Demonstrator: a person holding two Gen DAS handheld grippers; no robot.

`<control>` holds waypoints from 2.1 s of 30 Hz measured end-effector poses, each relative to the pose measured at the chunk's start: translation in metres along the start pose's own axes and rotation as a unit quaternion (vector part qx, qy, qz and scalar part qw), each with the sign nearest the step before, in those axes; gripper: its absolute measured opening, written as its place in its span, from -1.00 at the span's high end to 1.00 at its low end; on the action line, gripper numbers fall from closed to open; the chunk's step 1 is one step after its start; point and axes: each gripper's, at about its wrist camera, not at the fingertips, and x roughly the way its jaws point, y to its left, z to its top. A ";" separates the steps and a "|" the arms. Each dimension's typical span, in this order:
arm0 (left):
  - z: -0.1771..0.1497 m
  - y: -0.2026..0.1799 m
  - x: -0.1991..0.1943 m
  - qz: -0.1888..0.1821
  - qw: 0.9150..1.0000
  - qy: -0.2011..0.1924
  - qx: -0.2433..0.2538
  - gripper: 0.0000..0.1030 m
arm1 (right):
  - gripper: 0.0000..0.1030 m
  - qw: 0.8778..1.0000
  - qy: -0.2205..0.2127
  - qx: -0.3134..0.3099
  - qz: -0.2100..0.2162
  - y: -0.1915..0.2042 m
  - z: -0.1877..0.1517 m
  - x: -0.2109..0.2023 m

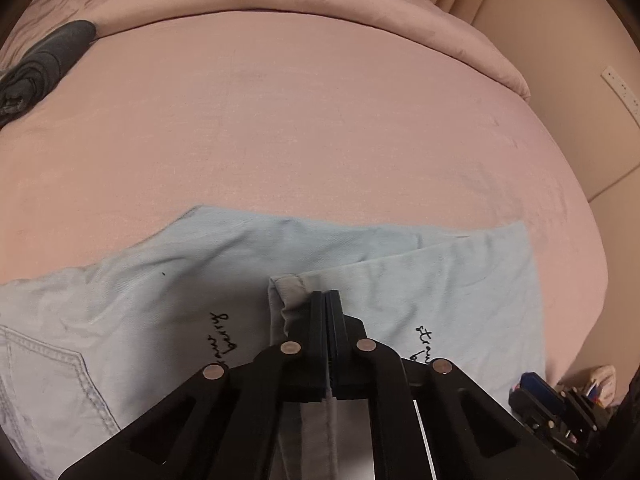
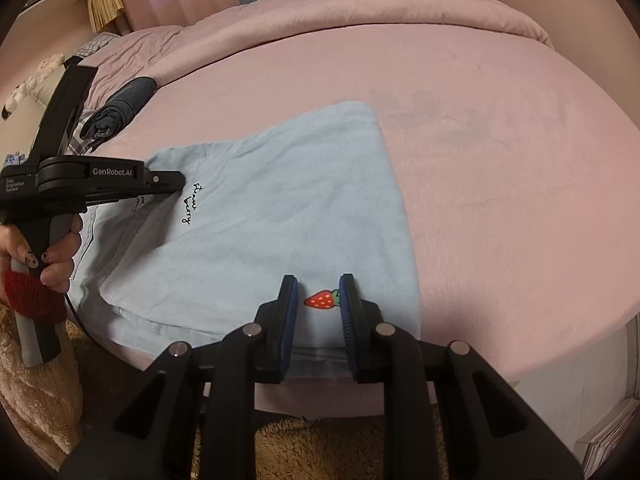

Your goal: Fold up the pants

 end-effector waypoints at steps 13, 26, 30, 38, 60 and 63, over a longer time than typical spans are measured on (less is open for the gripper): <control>-0.036 0.010 -0.016 0.021 0.999 -0.023 0.025 0.87 | 0.59 1.000 -0.005 -0.001 -0.009 -0.003 -0.004 -0.003; -0.084 0.056 -0.067 0.018 0.998 -0.038 -0.035 0.86 | 0.56 0.999 -0.003 -0.004 -0.044 0.017 -0.007 -0.005; -0.091 0.073 -0.092 0.031 0.995 -0.069 -0.062 0.78 | 0.50 0.998 -0.001 -0.008 -0.057 0.024 -0.005 -0.005; -0.104 0.134 -0.128 0.069 0.978 -0.112 -0.162 0.06 | -0.20 0.997 -0.017 -0.030 -0.068 0.053 0.014 -0.019; -0.132 0.194 -0.160 0.104 0.948 -0.135 -0.270 -0.06 | -0.58 0.996 0.015 -0.061 -0.058 0.140 0.071 0.062; -0.136 0.198 -0.166 0.127 0.944 -0.146 -0.266 -0.11 | -0.57 0.994 0.042 -0.075 -0.062 0.138 0.055 0.083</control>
